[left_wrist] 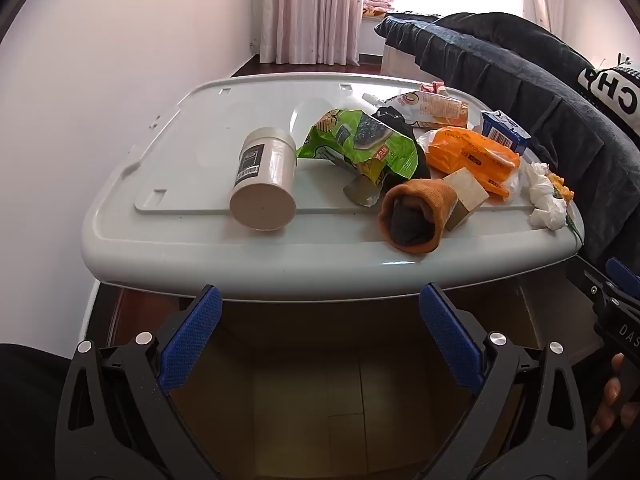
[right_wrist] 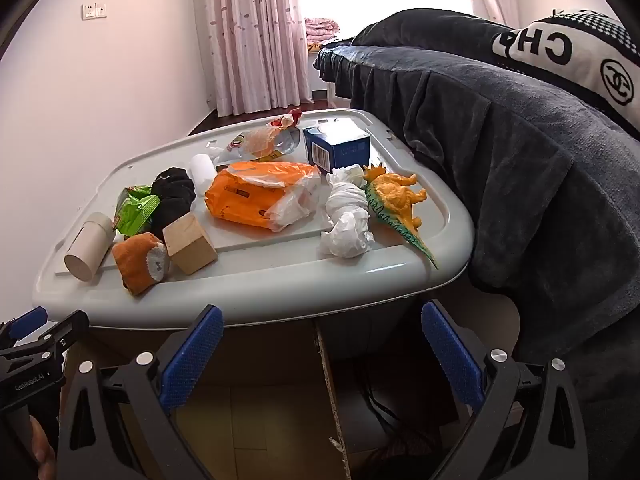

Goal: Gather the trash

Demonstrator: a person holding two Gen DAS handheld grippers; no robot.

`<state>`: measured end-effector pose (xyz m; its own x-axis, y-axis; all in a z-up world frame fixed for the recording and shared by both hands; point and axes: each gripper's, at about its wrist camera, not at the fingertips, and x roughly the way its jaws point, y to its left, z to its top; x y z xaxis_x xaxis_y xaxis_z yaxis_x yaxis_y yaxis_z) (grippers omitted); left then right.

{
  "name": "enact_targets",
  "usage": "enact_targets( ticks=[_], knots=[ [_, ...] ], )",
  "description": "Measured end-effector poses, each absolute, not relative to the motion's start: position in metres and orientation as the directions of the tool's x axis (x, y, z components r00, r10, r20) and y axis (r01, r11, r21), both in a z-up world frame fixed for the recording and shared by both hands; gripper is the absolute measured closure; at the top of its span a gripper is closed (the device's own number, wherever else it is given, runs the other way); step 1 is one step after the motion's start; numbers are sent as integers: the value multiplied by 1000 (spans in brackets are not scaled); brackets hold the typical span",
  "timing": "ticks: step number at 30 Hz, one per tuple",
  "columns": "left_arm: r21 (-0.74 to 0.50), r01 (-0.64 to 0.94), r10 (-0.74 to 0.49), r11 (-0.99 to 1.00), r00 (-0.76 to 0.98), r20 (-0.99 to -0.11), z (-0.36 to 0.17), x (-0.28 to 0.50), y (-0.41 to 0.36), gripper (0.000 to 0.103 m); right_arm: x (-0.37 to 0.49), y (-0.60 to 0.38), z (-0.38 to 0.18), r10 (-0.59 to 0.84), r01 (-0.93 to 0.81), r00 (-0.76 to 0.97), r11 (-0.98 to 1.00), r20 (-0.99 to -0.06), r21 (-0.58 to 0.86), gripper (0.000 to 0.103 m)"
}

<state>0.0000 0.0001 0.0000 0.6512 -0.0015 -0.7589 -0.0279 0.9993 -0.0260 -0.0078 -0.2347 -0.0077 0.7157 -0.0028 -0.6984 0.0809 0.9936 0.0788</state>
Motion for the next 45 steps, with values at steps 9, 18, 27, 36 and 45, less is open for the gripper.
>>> enact_targets(
  ticks=[9, 18, 27, 36, 45],
  knots=[
    [-31, -31, -3, 999, 648, -762, -2, 0, 2, 7, -7, -234, -8, -2, 79, 717, 994, -698, 79, 5],
    [-31, -39, 2, 999, 652, -758, 1, -2, 4, 7, -5, -231, -8, -2, 78, 719, 994, -695, 78, 5],
    [-17, -45, 17, 999, 653, -757, 1, -1, 4, 7, -7, -228, -8, -6, 65, 719, 996, -695, 58, 5],
    [-27, -44, 7, 999, 641, -767, -2, 0, 5, 7, -2, -232, -11, 2, 61, 712, 996, -703, 64, 5],
    [-28, -49, 10, 998, 645, -764, -1, -1, 7, 7, -6, -224, -9, -6, 60, 714, 997, -700, 52, 5]
  ],
)
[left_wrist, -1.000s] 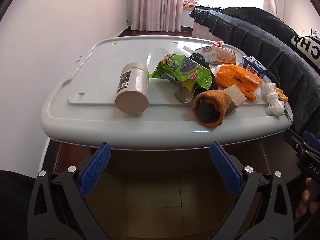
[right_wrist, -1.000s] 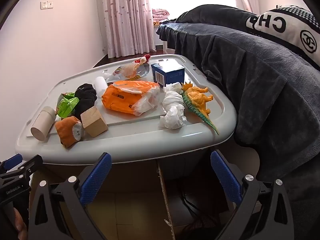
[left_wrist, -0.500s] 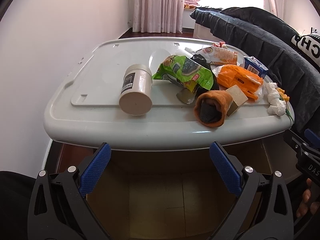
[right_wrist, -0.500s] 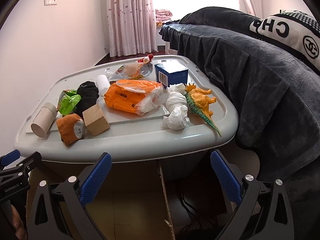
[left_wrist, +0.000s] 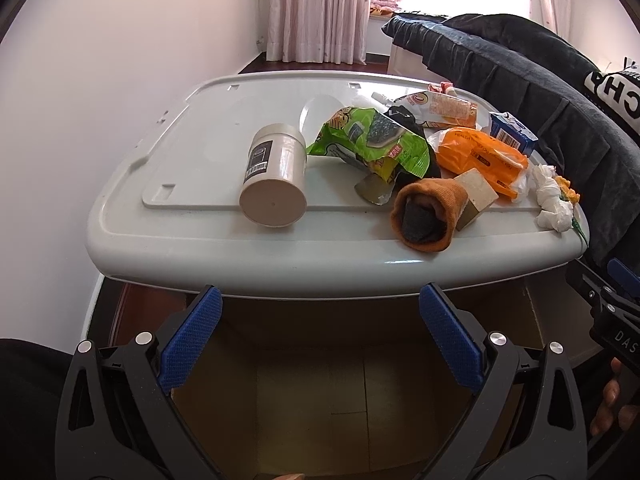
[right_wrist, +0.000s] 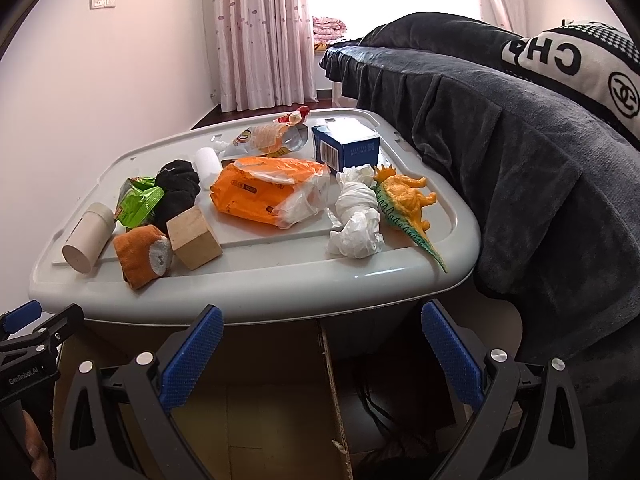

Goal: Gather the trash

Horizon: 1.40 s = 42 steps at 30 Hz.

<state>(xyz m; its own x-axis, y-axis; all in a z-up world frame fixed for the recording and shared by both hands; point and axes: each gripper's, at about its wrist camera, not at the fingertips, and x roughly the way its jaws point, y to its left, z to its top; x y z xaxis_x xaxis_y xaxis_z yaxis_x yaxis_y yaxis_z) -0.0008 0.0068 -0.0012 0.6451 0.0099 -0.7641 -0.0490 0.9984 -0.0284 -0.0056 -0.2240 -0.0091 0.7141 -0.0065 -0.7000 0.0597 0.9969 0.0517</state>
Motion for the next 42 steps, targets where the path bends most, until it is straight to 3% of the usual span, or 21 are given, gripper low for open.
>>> enact_targets(
  ticks=[42],
  knots=[
    [-40, -38, -5, 998, 652, -759, 0, -3, 5, 7, 8, -226, -5, 18, 50, 710, 996, -704, 75, 5]
  ],
)
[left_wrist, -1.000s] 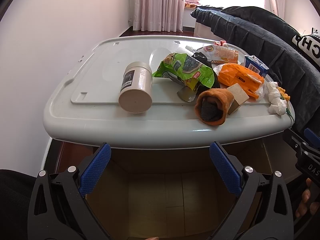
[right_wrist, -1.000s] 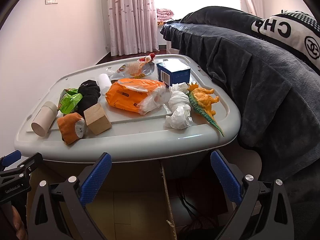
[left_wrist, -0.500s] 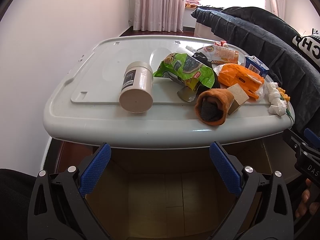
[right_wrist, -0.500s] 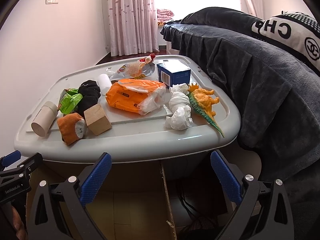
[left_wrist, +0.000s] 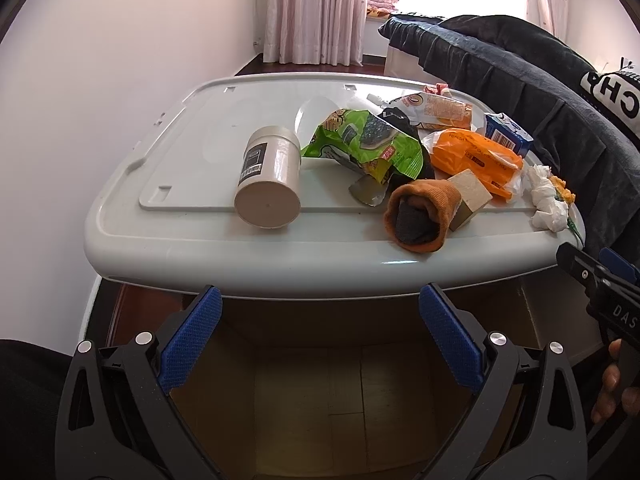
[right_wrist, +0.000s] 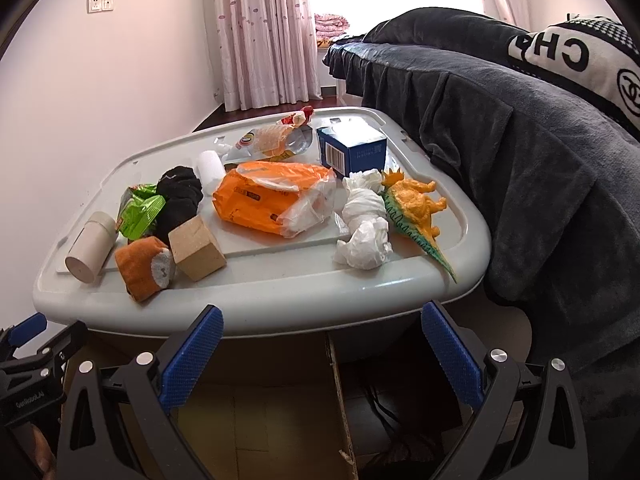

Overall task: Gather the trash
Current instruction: 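Grasp the crumpled white tissue with the right gripper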

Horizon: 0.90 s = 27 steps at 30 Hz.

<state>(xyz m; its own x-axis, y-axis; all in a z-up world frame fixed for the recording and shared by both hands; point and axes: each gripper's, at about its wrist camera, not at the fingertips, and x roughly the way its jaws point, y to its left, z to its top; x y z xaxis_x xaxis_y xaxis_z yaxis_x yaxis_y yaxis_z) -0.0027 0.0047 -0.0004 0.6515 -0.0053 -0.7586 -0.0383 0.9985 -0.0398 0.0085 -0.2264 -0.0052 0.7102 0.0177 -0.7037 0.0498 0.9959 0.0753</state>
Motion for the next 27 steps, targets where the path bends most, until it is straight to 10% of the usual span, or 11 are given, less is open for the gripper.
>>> enact_targets(
  ticks=[18, 27],
  knots=[
    [-41, -48, -1, 998, 638, -770, 3, -2, 4, 7, 44, -244, 4, 135, 0, 704, 982, -698, 190, 5],
    [17, -39, 38, 999, 645, -763, 10, -6, -1, 7, 69, -257, -12, 169, 36, 665, 966, -728, 257, 25]
  ],
)
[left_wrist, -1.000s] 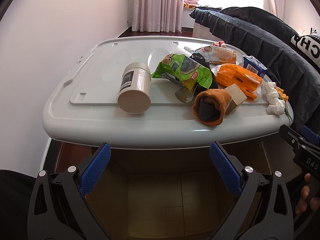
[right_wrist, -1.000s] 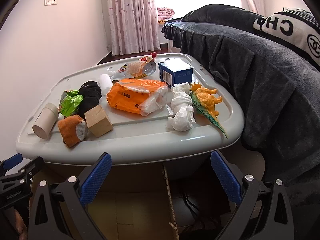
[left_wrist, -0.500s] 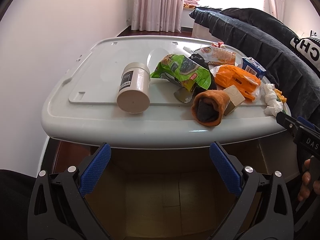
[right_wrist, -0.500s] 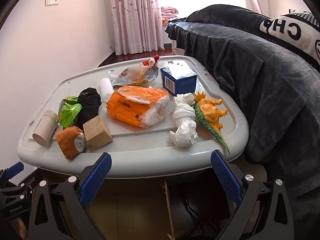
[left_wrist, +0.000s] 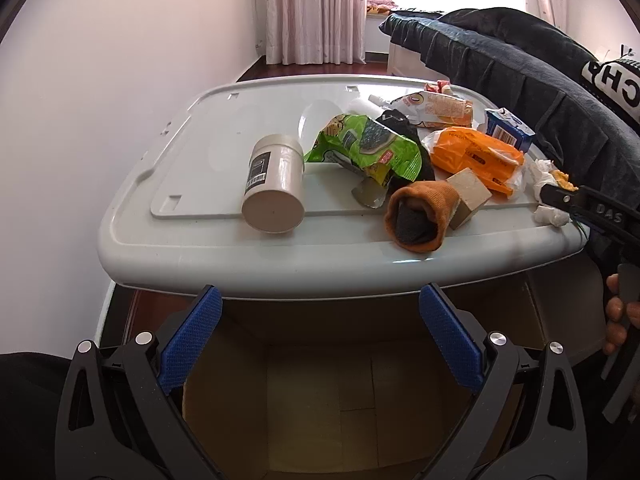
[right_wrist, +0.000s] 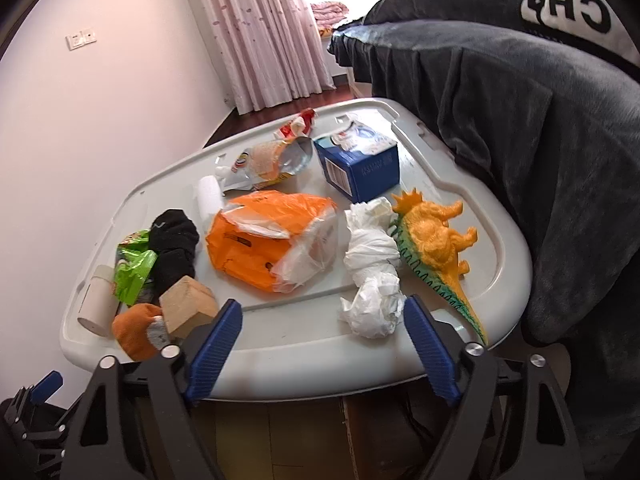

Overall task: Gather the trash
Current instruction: 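Grasp the crumpled white tissue with the right gripper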

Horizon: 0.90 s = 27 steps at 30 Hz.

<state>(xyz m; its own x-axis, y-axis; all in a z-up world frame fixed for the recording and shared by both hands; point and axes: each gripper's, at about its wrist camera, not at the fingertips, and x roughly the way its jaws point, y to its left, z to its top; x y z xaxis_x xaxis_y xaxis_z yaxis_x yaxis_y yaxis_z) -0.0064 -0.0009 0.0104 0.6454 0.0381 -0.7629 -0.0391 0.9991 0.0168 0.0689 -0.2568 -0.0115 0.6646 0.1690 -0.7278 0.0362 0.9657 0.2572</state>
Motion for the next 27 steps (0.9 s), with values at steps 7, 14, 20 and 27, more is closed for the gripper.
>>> enact_targets(
  ticks=[7, 14, 20, 27],
  knots=[
    [0, -33, 21, 999, 656, -755, 17, -10, 0, 7, 82, -253, -19, 121, 46, 663, 978, -739, 202, 28],
    [-10, -37, 17, 999, 646, -763, 17, -9, 2, 7, 103, -261, -26, 129, 66, 657, 972, -742, 227, 42],
    [-1, -43, 27, 999, 641, -767, 14, -8, 1, 7, 124, -263, -32, 115, 80, 652, 973, -749, 218, 51],
    [-3, -49, 29, 999, 635, -772, 10, -6, 2, 6, 142, -266, -35, 89, 94, 659, 975, -747, 199, 55]
  ],
)
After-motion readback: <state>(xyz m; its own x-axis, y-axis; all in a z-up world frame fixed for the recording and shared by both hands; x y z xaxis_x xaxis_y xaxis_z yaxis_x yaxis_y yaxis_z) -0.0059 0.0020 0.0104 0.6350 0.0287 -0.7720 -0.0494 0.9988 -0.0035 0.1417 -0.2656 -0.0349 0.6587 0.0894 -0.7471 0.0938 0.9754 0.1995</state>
